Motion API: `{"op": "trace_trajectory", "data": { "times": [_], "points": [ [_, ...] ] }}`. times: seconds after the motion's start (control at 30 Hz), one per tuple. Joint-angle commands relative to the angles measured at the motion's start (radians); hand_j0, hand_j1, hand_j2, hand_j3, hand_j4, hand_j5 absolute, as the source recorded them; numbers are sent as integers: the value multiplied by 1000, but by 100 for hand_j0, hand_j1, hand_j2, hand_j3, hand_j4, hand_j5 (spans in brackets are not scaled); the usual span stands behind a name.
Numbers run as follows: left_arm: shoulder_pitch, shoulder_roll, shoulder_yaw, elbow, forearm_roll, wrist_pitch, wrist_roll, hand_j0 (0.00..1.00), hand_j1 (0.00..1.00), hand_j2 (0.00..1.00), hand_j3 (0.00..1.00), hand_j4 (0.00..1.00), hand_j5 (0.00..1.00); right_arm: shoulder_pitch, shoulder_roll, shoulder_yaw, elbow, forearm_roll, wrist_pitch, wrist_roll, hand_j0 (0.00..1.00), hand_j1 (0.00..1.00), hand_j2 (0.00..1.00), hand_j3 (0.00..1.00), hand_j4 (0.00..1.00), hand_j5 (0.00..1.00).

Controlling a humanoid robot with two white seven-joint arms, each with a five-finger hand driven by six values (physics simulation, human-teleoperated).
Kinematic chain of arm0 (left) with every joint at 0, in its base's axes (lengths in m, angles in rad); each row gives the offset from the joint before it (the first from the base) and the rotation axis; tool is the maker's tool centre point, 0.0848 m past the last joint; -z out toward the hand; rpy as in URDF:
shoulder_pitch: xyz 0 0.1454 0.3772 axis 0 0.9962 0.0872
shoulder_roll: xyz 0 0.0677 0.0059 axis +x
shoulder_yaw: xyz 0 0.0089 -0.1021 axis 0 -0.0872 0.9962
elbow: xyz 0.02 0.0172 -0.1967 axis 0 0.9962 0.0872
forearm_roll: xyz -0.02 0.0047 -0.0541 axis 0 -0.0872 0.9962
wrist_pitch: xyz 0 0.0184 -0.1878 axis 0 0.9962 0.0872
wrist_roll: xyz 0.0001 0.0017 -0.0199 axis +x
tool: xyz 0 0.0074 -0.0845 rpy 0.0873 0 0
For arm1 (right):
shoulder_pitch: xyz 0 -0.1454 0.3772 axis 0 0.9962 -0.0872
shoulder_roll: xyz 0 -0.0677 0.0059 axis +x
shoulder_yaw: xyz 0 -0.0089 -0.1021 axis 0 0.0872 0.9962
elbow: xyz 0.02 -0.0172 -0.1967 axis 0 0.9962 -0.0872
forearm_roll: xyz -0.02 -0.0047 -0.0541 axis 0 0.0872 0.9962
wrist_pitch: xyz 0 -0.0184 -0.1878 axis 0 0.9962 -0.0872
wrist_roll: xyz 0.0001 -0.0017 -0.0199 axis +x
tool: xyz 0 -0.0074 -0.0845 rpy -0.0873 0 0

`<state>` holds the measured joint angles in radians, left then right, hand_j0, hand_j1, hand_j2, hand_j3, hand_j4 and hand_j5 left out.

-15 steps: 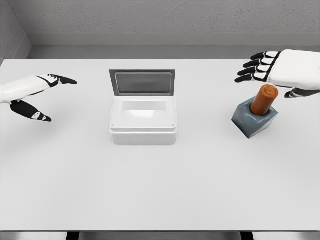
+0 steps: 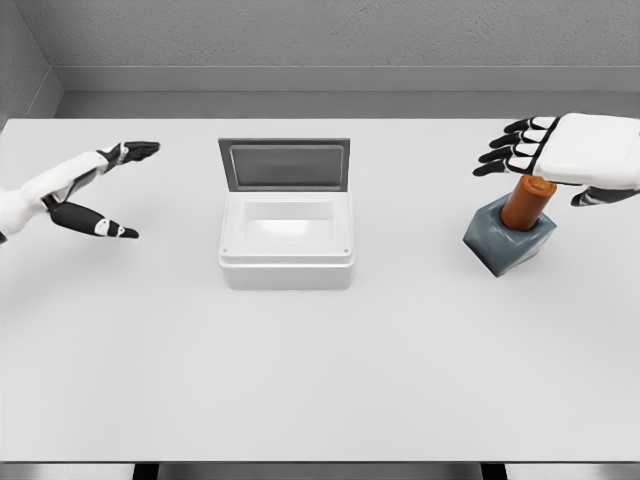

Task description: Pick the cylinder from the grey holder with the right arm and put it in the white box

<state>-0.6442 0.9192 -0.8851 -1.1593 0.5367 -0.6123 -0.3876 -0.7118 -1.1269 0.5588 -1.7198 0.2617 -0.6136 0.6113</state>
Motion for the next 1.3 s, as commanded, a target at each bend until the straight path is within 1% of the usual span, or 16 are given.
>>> {"op": "trace_trajectory", "data": {
  "times": [0.0,0.03,0.07,0.13,0.17,0.2,0.23,0.3,0.33,0.4,0.57,0.7,0.77,0.97,1.17,1.27],
  "points": [
    [-3,7,-37,4,25,1,19,99,99,99,99,99,99,0,9,10,11,-1,3,0,100,100,100,100,100,100],
    [-5,9,-37,9,19,1,75,97,97,97,97,97,97,0,10,24,11,7,3,0,100,100,100,100,100,100],
    [-14,20,-37,7,19,1,88,100,100,100,100,100,100,0,21,41,14,24,3,0,100,100,100,100,100,100],
    [-21,20,-40,7,20,1,91,100,100,100,100,100,100,-2,29,47,43,34,3,0,100,100,100,100,100,100],
    [-18,3,-43,12,28,1,122,100,100,100,100,100,100,-2,29,47,52,36,3,0,100,100,100,100,100,100],
    [-18,9,-44,7,26,1,171,100,100,100,100,100,100,-2,32,46,66,34,3,0,100,100,100,100,100,100],
    [-18,13,-46,7,22,1,180,100,100,100,100,100,100,-2,47,47,89,36,3,0,100,100,100,100,100,100],
    [-21,4,-58,3,2,1,170,100,100,100,100,100,100,-2,52,47,106,48,3,0,100,100,100,100,100,100],
    [-20,0,-58,4,5,1,180,100,100,100,100,100,100,-2,52,47,112,60,3,0,100,100,100,100,100,100],
    [-20,-8,-60,3,15,1,180,100,100,100,100,100,100,-2,78,49,149,63,3,0,100,100,100,100,100,100],
    [-20,-20,-86,-25,9,1,177,100,100,100,100,100,100,-2,84,49,169,80,3,0,100,100,100,100,100,100],
    [-20,-19,-89,-25,11,1,177,100,100,100,100,100,100,-2,99,64,178,96,3,0,100,100,100,100,100,100],
    [-20,-19,-89,-23,11,1,177,100,100,100,100,100,100,-2,110,64,198,100,3,0,100,100,100,100,100,100],
    [-20,-3,-87,-10,17,1,179,100,100,100,100,100,100,-3,111,64,227,114,3,0,100,100,100,100,100,100],
    [-18,-6,-89,-7,22,1,179,100,100,100,100,100,100,-3,111,64,229,116,3,0,100,100,100,100,100,100],
    [-17,-6,-89,-7,22,1,179,100,100,100,100,100,100,-6,125,64,249,116,3,0,100,100,100,100,100,100]
  ]
}}
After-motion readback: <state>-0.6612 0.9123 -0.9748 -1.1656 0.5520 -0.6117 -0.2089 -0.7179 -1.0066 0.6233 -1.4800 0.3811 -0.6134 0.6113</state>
